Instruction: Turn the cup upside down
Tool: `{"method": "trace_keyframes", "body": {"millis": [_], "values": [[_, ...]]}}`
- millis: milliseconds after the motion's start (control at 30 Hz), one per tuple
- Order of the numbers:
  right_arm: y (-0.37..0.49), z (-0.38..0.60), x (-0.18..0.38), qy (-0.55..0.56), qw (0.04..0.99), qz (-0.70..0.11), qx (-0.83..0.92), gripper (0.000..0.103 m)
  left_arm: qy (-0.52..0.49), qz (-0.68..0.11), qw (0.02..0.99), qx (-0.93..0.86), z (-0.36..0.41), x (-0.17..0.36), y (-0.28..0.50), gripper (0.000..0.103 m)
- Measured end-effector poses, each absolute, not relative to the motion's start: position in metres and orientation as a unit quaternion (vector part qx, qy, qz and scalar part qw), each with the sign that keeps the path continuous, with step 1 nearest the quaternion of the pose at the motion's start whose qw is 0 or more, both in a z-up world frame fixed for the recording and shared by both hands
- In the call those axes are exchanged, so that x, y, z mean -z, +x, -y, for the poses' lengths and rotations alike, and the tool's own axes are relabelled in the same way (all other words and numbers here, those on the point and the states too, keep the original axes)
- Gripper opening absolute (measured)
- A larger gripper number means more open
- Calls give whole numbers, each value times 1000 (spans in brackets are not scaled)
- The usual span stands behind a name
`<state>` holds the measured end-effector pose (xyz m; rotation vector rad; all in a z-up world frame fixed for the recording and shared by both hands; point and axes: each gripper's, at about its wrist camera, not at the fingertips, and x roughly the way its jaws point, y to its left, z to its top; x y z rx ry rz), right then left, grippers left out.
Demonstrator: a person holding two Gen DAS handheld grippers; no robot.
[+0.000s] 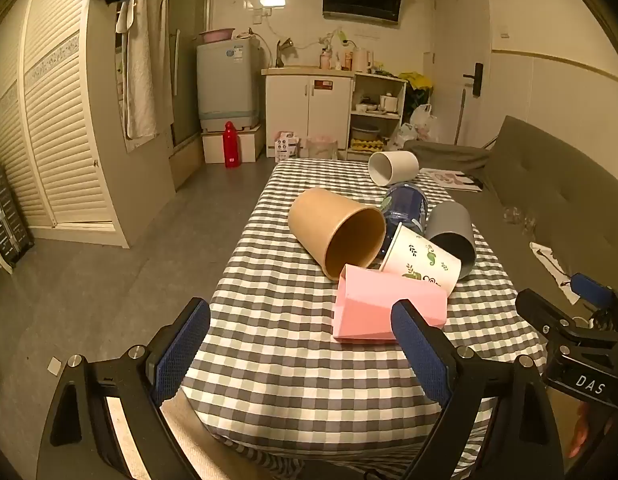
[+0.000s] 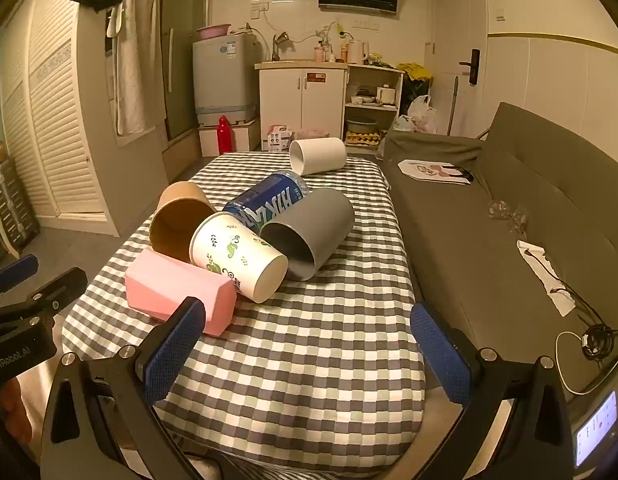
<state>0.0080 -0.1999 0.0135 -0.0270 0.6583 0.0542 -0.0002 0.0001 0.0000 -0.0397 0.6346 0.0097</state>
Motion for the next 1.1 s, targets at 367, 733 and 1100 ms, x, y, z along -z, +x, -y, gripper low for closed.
{"method": "trace_keyframes", "body": {"millis": [367, 733, 1100], "values": [[8, 200, -13, -14, 946, -323, -26, 103, -16, -310, 950, -6, 0, 0, 0, 94], [8, 201, -13, -14, 946, -322, -25, 103, -16, -310, 950, -6, 0, 0, 0, 95], [7, 201, -11, -13, 946, -323, -25, 103, -16, -310, 951, -6, 0, 0, 0, 95]]}}
